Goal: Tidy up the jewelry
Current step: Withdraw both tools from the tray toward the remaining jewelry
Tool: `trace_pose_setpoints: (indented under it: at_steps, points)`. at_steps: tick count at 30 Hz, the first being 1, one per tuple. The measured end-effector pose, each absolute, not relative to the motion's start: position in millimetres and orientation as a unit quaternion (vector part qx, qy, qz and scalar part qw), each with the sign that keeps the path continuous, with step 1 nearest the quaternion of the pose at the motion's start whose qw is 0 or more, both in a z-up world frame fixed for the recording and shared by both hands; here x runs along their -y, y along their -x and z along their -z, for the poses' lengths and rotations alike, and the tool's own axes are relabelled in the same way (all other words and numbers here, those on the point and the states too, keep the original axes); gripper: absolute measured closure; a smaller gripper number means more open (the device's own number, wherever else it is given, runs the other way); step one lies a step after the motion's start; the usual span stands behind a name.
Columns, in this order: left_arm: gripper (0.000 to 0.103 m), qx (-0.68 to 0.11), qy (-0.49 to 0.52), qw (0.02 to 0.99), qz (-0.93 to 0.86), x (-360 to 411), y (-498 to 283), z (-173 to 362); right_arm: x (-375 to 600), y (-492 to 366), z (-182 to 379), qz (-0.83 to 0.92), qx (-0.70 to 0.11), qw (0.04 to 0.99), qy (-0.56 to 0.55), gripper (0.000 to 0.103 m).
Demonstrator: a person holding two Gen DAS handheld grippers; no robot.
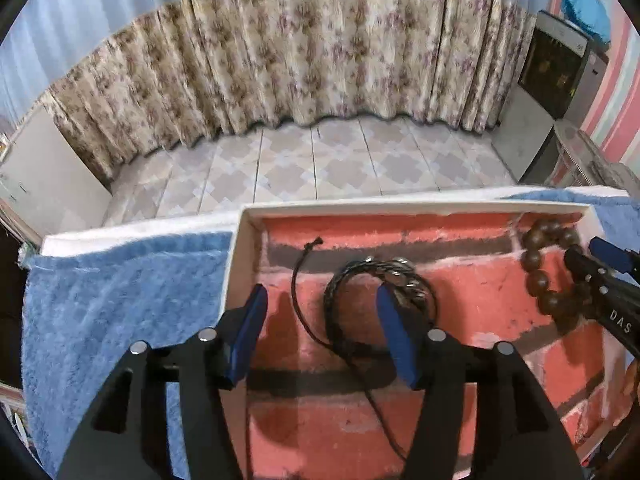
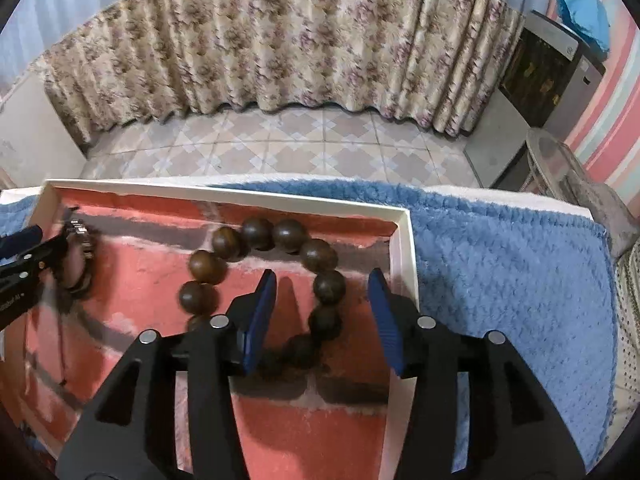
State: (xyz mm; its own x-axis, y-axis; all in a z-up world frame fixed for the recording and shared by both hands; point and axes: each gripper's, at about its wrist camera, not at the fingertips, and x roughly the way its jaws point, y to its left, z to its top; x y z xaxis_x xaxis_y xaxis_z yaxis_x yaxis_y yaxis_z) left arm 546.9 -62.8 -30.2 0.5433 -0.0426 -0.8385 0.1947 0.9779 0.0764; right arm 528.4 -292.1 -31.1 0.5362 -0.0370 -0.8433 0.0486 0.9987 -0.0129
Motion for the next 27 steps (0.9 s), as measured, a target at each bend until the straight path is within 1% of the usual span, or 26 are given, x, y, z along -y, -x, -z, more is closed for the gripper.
trace_pose_setpoints:
  at_steps: [2,3,5,6,7,8,10,11,13,14,18,23,27]
  points:
    - [0.045,-0.47,-0.07,0.876,0.079,62.3,-537.9,17.6,292.7,-518.5,16.1,0.025,-0.465,0.885,0.002,0.046]
    - [0.043,-0.462,-0.067,0.881,0.084,61.2,-528.8,5.7,294.0,-510.9,6.1,0.023,-0.454,0.891,0.004,0.043]
    - [0.031,-0.439,-0.071,0.892,0.085,58.2,-513.8,-15.6,298.2,-497.7,-10.2,0.022,-0.437,0.899,0.002,0.03]
    - [0.021,-0.425,-0.072,0.899,0.081,55.2,-504.8,-26.9,301.2,-488.7,-20.3,0.022,-0.426,0.905,-0.001,0.026]
    - [0.015,-0.411,-0.07,0.906,0.077,50.5,-494.3,-38.6,303.9,-481.2,-28.9,0.023,-0.416,0.909,-0.004,0.017]
    - [0.014,-0.399,-0.067,0.912,0.072,46.5,-485.1,-47.1,305.5,-472.7,-35.8,0.024,-0.409,0.912,-0.005,0.012]
    - [0.014,-0.376,-0.059,0.922,0.074,37.5,-462.4,-67.0,306.6,-453.2,-51.9,0.022,-0.394,0.919,-0.001,0.009]
    - [0.013,-0.369,-0.056,0.925,0.078,32.6,-449.8,-76.3,306.4,-443.6,-58.4,0.024,-0.387,0.922,0.006,0.005]
    - [0.008,-0.36,-0.054,0.928,0.077,28.6,-436.7,-88.1,305.1,-426.1,-66.7,0.029,-0.376,0.926,0.015,0.005]
    - [0.007,-0.353,-0.056,0.931,0.073,26.5,-428.1,-93.3,304.5,-417.3,-70.5,0.03,-0.371,0.928,0.018,0.004]
    - [0.007,-0.336,-0.067,0.937,0.069,16.4,-389.0,-112.0,305.1,-381.8,-82.4,0.036,-0.361,0.932,0.006,0.004]
    - [0.007,-0.321,-0.057,0.943,0.069,2.0,-346.1,-119.0,309.0,-339.5,-91.6,0.036,-0.346,0.937,-0.027,0.004]
    - [0.007,-0.315,-0.042,0.945,0.075,-9.8,-315.6,-119.7,306.8,-312.3,-92.3,0.042,-0.345,0.937,-0.03,0.004]
